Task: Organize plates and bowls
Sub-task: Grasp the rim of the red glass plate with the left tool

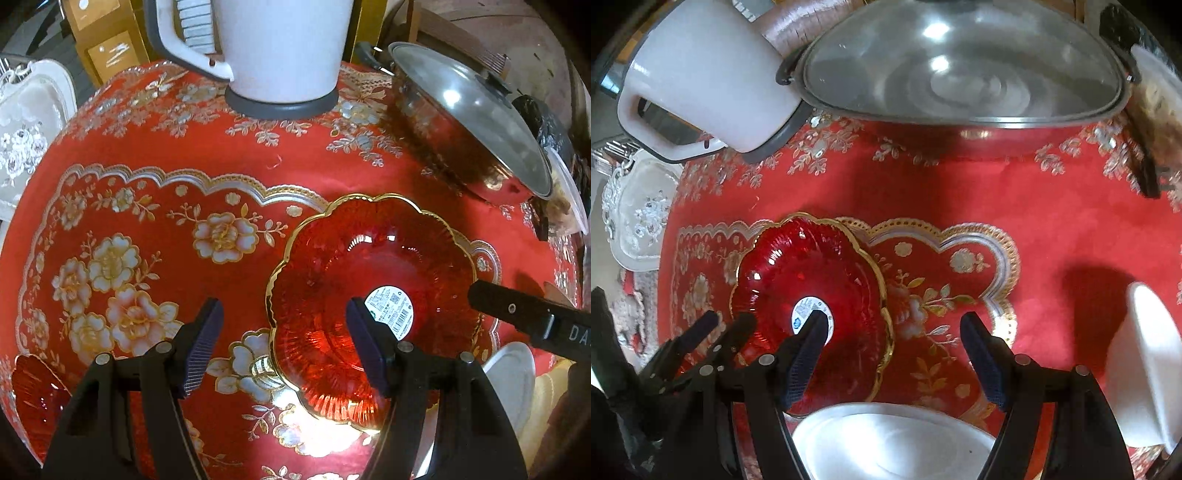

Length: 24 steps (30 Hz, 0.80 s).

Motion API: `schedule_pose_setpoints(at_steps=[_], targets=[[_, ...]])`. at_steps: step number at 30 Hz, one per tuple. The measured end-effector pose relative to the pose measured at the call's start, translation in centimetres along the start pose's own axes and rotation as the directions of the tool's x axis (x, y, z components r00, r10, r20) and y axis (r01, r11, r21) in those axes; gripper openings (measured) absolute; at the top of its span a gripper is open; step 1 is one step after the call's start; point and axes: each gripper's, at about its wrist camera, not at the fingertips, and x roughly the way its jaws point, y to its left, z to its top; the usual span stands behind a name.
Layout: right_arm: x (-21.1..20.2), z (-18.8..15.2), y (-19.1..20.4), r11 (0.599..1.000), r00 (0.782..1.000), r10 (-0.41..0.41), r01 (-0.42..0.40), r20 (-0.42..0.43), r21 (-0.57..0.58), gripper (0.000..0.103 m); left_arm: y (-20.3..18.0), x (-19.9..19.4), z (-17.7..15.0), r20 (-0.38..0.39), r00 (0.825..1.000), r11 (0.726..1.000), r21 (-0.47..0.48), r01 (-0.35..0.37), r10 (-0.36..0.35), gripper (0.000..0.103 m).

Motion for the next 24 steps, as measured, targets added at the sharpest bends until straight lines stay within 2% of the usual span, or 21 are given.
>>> schedule_pose_setpoints(at_steps=[6, 9, 11, 12, 14, 15, 16, 18, 19, 21, 22, 24], targets=[[1.1, 0.2, 0.3, 1.000, 1.000, -0.004, 0.004, -0.028, -0.010, 0.073, -0.1, 1.1, 0.0, -0.044, 0.999, 0.999, -0.016, 0.029, -0.030, 0.068], [1.9, 0.3, 0.3, 1.000, 0.999, -0.014, 0.013, -0.045, -0.009, 0.059, -0.4, 1.7, -0.1, -0.067, 0.998, 1.000, -0.002, 0.021, -0.021, 0.068], [2.3, 0.3, 0.2, 1.000, 0.999, -0.003, 0.004, -0.051, 0.006, 0.053, -0.6, 2.0, -0.3, -0.074, 0.997, 1.000, 0.008, 0.025, -0.024, 0.068], [2.2, 0.3, 0.3, 1.000, 0.999, 0.001, -0.001, -0.043, 0.005, 0.045, -0.7, 2.1, -0.3, -0.077, 0.997, 1.000, 0.013, 0.024, -0.023, 0.068], [2.3, 0.2, 0.3, 1.000, 0.999, 0.016, -0.016, -0.050, 0.008, 0.039, -0.9, 2.3, -0.5, -0.078, 0.997, 0.999, 0.025, 0.020, -0.018, 0.068], [2.4, 0.1, 0.3, 0.999, 0.998, 0.032, -0.031, -0.051, 0.009, 0.026, -1.0, 2.4, -0.5, -0.078, 0.997, 0.999, 0.032, 0.017, -0.014, 0.068], [2.5, 0.1, 0.3, 0.999, 0.997, 0.048, -0.047, -0.056, 0.013, 0.018, -1.2, 2.5, -0.6, -0.081, 0.997, 0.999, 0.038, 0.015, -0.012, 0.065], [2.4, 0.0, 0.3, 0.998, 0.997, 0.060, -0.060, -0.048, 0.018, 0.015, -1.3, 2.5, -0.7, -0.070, 0.997, 0.999, 0.037, 0.034, -0.031, 0.050], [2.2, 0.0, 0.4, 0.998, 0.998, 0.060, -0.060, -0.032, 0.018, 0.014, -1.4, 2.2, -0.7, -0.062, 0.998, 0.999, 0.040, 0.020, -0.017, 0.044], [2.0, 0.0, 0.6, 0.998, 0.998, 0.054, -0.054, -0.018, 0.016, 0.014, -1.1, 2.0, -0.5, -0.066, 0.998, 0.999, 0.031, 0.016, -0.014, 0.037], [1.9, 0.0, 0.6, 0.998, 0.998, 0.054, -0.054, -0.014, 0.015, 0.014, -0.9, 2.0, -0.5, -0.062, 0.998, 1.000, 0.026, 0.013, -0.011, 0.030], [1.6, -0.1, 0.6, 0.998, 0.998, 0.064, -0.064, -0.008, 0.017, 0.013, -0.6, 1.7, -0.4, -0.049, 0.999, 1.000, 0.023, 0.008, -0.007, 0.026]])
